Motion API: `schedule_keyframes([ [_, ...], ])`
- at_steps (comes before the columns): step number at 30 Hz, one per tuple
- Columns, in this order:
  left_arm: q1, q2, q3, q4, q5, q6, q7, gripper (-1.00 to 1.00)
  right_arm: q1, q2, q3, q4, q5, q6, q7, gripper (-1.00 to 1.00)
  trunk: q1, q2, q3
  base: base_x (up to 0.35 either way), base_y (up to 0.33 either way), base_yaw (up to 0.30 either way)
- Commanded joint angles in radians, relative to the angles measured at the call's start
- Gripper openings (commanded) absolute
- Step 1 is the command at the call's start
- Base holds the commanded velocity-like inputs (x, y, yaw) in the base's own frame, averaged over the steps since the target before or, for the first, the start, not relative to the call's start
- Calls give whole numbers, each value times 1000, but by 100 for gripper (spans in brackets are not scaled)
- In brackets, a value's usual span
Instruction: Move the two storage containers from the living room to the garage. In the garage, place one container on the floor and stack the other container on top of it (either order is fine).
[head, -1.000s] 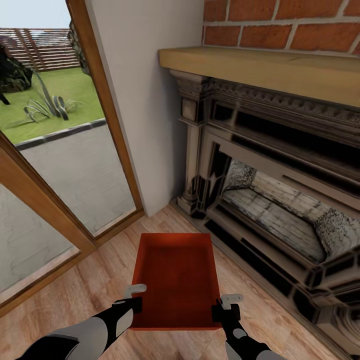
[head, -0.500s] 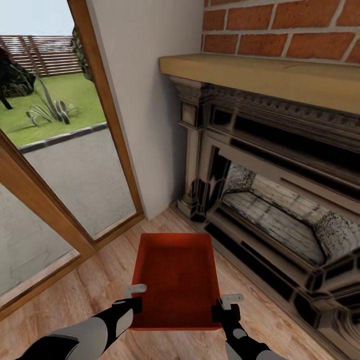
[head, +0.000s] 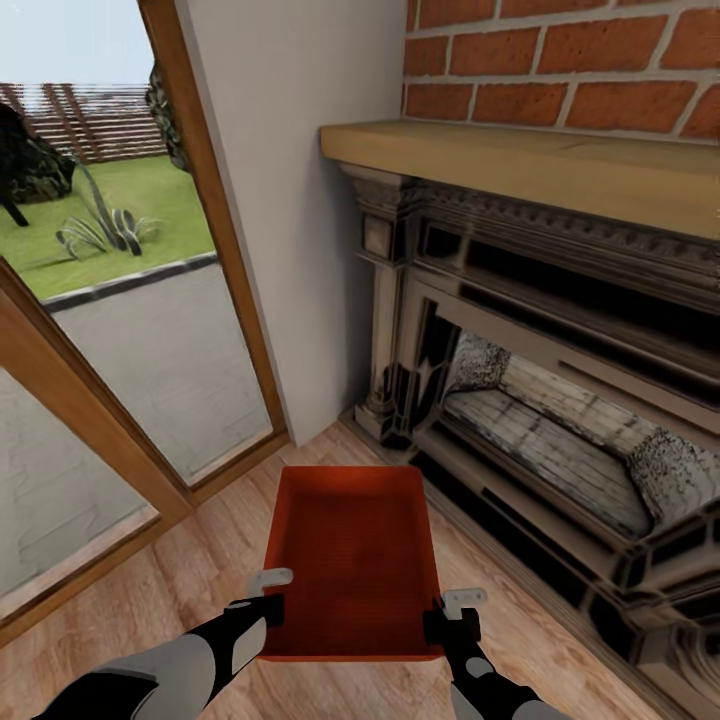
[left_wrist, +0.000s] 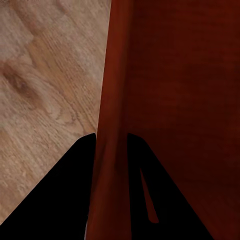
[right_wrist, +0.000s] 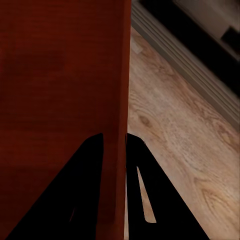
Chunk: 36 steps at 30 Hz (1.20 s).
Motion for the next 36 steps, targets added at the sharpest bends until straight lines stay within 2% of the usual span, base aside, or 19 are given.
schedule_keyframes([
  [1,-1,1,-3,-3,1,-22,9,-100,0,-8,7,18,-16,-4,-14,-100,0,-1,1,0,0,0],
  [36,-2,1,-3,-3,1,-22,9,-100,0,-8,6,18,-16,-3,-14,-100,0,-1,45,0,0,0],
])
